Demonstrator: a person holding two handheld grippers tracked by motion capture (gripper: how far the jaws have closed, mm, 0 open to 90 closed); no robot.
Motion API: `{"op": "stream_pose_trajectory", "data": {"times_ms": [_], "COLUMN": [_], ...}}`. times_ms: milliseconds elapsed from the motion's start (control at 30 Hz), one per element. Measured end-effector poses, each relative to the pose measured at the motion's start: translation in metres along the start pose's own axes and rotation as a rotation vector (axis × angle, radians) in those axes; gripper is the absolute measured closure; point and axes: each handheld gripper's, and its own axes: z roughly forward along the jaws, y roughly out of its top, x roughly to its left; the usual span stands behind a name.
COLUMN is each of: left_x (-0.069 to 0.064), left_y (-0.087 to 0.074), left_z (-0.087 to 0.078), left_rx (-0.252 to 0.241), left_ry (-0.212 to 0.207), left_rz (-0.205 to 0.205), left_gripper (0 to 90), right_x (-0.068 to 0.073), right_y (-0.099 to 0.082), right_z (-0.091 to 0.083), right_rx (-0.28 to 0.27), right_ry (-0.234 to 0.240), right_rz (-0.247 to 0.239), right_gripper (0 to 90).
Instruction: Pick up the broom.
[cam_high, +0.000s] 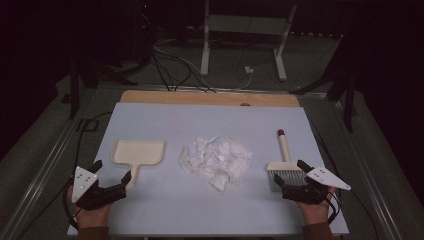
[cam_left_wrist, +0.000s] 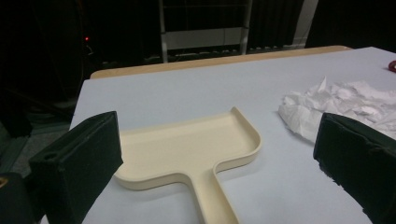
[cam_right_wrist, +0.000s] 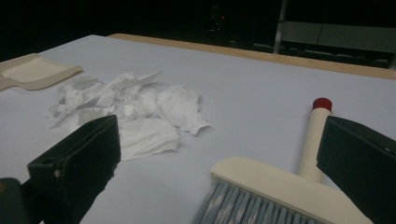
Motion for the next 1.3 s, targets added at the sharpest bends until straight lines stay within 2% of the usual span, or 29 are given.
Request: {"op": "stream_pose_trajectory", "data": {"times_ms": [67,233,400,467,600,800,867,1300], "left_x": [-0.001,-0.002,-0.001,-0.002,-0.005,-0.005,-0.004,-0.003], "left_y": [-0.002,-0.004,-0.005,-0.005,-0.005,-0.008,-0.008,-0.007], "left_z": [0.000,0.002,0.001,0.001,0.001,0.001,0.001,0.000], "left_rx": [-0.002,0.006,0.016,0.022,0.028,0.032,0.031,0.025], "left_ry": [0.014,0.017,0.013,0.020,0.029,0.040,0.031,0.029], "left_rz": [-0.002,0.011,-0.010,-0.002,0.012,-0.007,-0.019,-0.021], "left_gripper": [1.6,1.6,1.5,1.6,1.2,1.2,1.1,1.0], "right_x": [0.000,0.001,0.003,0.004,0.006,0.005,0.002,-0.007], "right_y": [-0.001,0.000,0.004,0.006,0.017,0.037,0.041,0.061], "right_z": [-0.001,-0.002,-0.002,-0.001,-0.001,-0.001,-0.001,0.012], "right_rx": [0.002,0.001,0.001,-0.001,0.005,0.013,0.013,0.007], "right_ry": [-0.002,-0.002,-0.011,-0.012,-0.017,-0.030,-0.034,-0.051], "right_rz": [0.002,0.010,0.024,0.029,0.011,-0.024,-0.029,-0.011], "right_gripper": [0.0,0.0,0.0,0.0,0.0,0.0,0.0,0.0]}}
